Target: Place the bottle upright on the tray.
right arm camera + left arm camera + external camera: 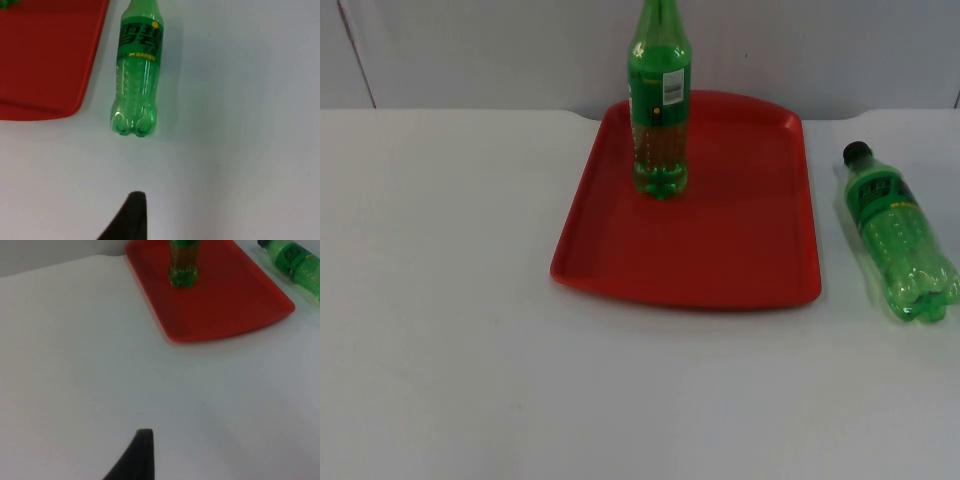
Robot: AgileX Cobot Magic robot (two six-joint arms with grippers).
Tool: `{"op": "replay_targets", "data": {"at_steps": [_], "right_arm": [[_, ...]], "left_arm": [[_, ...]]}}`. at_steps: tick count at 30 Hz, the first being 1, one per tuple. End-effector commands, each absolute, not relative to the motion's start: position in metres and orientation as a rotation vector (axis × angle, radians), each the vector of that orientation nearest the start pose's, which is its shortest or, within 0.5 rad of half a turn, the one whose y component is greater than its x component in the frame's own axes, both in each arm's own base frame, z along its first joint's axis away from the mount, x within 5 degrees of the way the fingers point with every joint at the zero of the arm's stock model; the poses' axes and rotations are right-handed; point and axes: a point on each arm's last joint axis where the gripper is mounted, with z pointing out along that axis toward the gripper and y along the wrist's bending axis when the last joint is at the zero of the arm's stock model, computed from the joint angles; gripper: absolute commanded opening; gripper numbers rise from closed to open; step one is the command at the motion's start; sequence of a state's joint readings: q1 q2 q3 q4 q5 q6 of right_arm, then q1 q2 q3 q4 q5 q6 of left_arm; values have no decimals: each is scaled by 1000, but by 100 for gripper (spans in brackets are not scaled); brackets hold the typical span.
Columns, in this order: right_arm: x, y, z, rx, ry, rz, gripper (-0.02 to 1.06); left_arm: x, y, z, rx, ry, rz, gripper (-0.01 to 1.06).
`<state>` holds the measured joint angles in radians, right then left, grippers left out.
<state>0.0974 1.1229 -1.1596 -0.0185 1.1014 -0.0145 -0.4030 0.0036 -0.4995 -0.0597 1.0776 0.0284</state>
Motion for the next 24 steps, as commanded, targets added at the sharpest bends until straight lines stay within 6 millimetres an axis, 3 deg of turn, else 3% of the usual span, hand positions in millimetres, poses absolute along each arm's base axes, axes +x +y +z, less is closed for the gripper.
{"op": "replay_targets", "data": {"at_steps": [1,10,15,16,24], "right_arm": [[218,19,373,-155,2554,2,105],[269,24,366,-168,2635,3,105],[310,31,357,-162,2700,57,105],[310,31,357,-162,2700,57,105],[369,39,333,-129,2780,91,105]], "left_arm": [[-6,-2,275,447,2028,-305,105],[-6,-2,275,447,2028,-305,105],[-6,-2,275,447,2028,-305,105],[-6,-2,275,447,2028,-305,105],[-6,-2,275,447,2028,-305,105]]}}
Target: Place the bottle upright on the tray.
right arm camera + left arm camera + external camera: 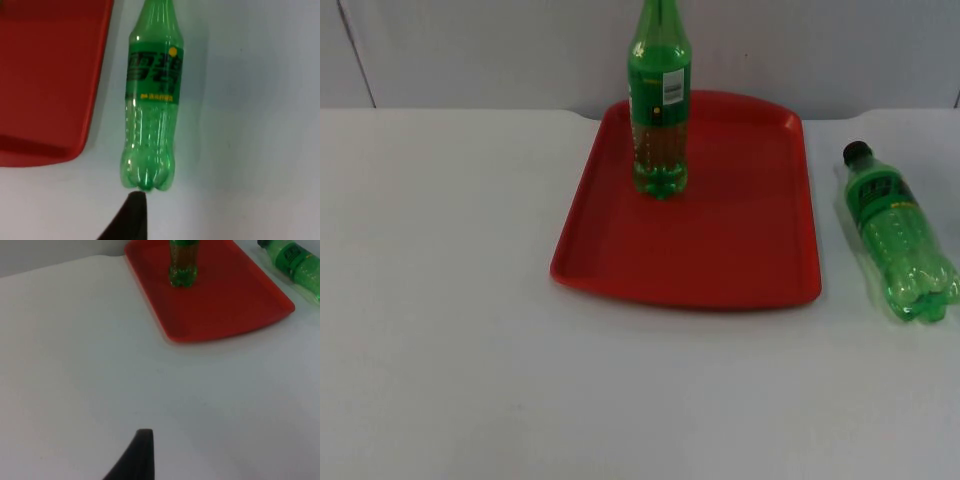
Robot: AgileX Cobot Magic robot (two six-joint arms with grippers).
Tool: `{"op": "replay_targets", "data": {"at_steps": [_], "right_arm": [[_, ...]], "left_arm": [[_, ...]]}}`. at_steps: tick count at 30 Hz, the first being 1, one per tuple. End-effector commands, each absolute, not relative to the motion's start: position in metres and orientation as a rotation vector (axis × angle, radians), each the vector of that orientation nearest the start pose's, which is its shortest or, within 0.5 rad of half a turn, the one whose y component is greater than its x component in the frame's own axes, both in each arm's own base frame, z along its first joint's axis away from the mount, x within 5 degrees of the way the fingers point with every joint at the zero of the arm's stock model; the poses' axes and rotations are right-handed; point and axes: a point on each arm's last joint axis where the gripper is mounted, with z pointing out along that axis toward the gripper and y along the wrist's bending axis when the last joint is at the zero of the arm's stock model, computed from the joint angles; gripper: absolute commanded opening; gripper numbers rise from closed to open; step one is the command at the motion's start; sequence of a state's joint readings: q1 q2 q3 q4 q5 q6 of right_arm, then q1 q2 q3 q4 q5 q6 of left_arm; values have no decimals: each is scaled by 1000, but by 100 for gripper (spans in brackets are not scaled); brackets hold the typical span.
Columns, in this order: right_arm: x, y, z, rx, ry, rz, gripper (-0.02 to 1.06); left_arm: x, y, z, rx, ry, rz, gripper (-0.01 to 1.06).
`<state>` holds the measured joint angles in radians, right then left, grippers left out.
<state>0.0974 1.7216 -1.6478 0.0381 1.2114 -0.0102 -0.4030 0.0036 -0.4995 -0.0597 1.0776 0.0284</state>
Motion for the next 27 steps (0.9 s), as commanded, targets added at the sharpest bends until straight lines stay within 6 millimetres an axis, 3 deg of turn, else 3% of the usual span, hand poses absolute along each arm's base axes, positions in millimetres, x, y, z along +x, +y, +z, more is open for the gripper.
{"op": "replay_targets", "data": {"at_steps": [1,10,15,27], "right_arm": [[376,41,330,-113,2783,120,105],[414,69,289,-160,2854,147,105],[436,86,254,-114,2916,125,105],[460,94,196,-43,2942,111,105]], "left_arm": [[-6,-2,275,447,2028,-305,105],[-6,-2,275,447,2028,-305,105],[-6,-2,275,447,2028,-305,105],[-6,-2,275,447,2028,-305,105]]}}
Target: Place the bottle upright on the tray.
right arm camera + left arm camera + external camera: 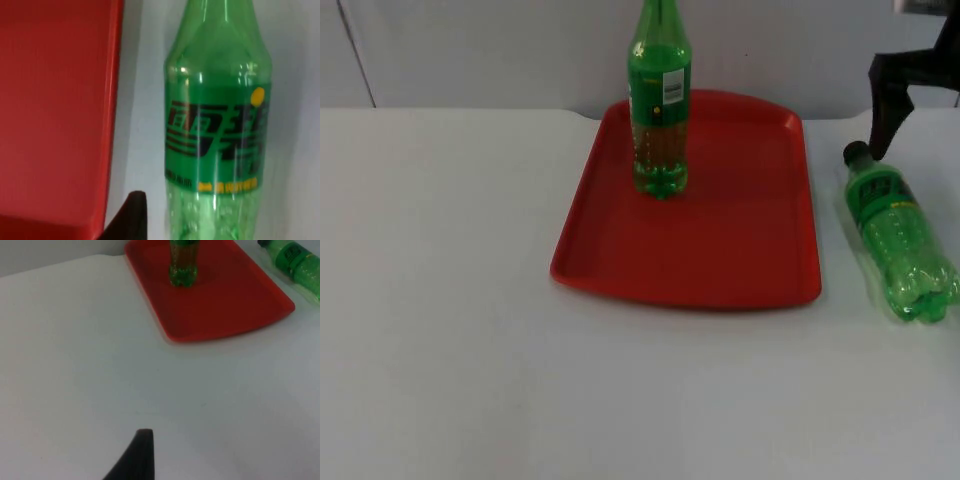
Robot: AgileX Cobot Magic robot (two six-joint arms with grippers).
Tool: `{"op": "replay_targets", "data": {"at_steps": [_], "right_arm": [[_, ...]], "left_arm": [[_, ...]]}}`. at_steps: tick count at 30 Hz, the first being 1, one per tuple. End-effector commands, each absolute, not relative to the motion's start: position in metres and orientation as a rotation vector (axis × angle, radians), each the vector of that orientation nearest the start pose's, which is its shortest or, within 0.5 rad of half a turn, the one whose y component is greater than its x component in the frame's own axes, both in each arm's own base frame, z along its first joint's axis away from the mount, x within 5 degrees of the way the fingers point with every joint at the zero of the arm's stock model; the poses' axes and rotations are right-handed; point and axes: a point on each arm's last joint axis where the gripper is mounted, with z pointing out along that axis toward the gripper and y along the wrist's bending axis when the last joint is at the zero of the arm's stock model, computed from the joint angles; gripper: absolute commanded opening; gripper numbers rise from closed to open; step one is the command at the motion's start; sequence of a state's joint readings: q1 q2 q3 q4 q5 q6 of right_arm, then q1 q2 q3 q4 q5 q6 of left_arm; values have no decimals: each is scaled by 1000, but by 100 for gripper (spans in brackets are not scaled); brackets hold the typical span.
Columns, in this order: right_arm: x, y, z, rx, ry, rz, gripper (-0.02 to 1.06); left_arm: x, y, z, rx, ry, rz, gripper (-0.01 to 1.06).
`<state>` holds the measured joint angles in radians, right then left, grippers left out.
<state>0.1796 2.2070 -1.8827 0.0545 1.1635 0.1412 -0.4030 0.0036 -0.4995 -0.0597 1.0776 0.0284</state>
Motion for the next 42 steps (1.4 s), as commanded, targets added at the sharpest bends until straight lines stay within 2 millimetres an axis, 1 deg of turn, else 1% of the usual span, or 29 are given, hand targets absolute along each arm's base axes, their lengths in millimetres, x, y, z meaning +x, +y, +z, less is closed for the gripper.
{"op": "replay_targets", "data": {"at_steps": [1,5,7,8,11,14,18,19,23,31,34,36,38,42], "right_arm": [[460,94,196,-43,2942,111,105],[467,94,183,-12,2911,92,105],[470,95,172,-9,2923,95,105],[470,95,172,-9,2923,95,105],[474,96,158,-9,2938,91,105],[480,97,152,-5,2956,89,105],[491,100,140,-5,2983,90,105],[491,100,140,-5,2983,90,105],[494,100,129,-5,2981,87,105],[498,103,127,17,2937,144,105],[497,110,118,-4,2952,148,105],[497,110,110,0,2970,150,104],[497,111,108,4,2974,156,103],[495,111,96,19,3003,157,100]], "left_arm": [[-6,-2,275,447,2028,-305,105],[-6,-2,275,447,2028,-305,105],[-6,-2,275,447,2028,-305,105],[-6,-2,275,447,2028,-305,105],[-6,-2,275,447,2028,-305,105],[-6,-2,275,447,2028,-305,105],[-6,-2,275,447,2028,-305,105],[-6,-2,275,447,2028,-305,105],[-6,-2,275,447,2028,-305,105],[-6,-2,275,447,2028,-305,105],[-6,-2,275,447,2028,-305,105],[-6,-2,275,447,2028,-305,105],[-6,-2,275,447,2028,-305,105],[-6,-2,275,447,2028,-305,105]]}}
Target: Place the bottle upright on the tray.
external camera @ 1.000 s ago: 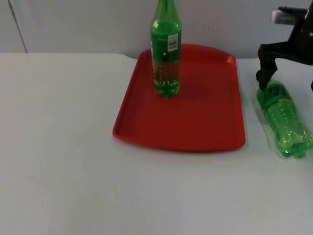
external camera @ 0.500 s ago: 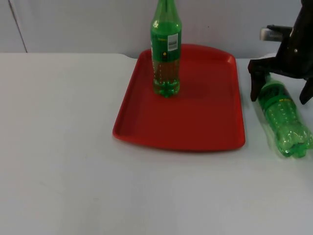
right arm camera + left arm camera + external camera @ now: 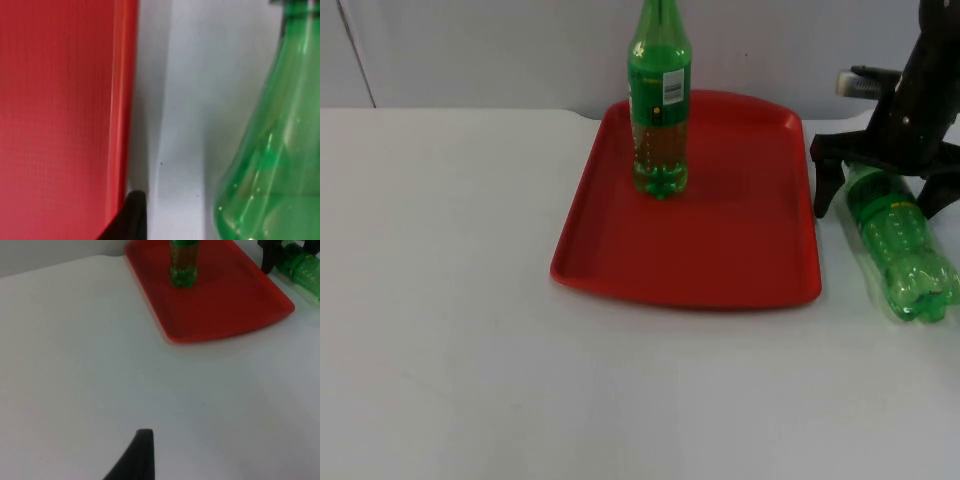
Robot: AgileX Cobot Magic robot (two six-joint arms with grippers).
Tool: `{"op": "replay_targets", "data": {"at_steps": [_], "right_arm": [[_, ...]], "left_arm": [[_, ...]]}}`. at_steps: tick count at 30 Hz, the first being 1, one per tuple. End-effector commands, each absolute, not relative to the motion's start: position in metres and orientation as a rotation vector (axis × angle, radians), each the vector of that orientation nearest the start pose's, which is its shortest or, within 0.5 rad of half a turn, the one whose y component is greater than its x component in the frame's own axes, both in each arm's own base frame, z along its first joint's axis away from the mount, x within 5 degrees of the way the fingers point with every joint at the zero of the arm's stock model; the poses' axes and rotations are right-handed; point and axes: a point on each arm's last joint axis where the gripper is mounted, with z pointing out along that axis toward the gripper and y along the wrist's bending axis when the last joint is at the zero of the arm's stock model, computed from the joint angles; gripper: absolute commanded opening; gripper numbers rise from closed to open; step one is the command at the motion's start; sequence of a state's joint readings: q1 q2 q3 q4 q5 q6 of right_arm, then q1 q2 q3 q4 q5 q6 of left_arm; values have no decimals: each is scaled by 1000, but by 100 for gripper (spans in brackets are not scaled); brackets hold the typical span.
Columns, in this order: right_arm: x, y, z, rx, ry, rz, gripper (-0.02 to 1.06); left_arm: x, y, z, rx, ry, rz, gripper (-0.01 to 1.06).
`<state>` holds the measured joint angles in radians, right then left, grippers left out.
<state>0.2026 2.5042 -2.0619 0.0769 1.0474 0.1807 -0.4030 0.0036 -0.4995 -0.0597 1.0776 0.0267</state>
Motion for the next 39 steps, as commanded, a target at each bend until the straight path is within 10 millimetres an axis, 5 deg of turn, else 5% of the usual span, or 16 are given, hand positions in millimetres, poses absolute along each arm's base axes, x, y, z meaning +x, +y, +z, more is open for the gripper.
{"op": "replay_targets", "data": {"at_steps": [1,19,39], "right_arm": [[495,111,96,19,3003,157,100],[492,100,91,-3,3052,-6,100],[495,101,91,77,3024,23,97]], "left_arm": [[-6,-2,275,447,2028,-305,105],[-6,-2,275,447,2028,-305,105],[-6,-2,275,447,2028,-305,105]]}}
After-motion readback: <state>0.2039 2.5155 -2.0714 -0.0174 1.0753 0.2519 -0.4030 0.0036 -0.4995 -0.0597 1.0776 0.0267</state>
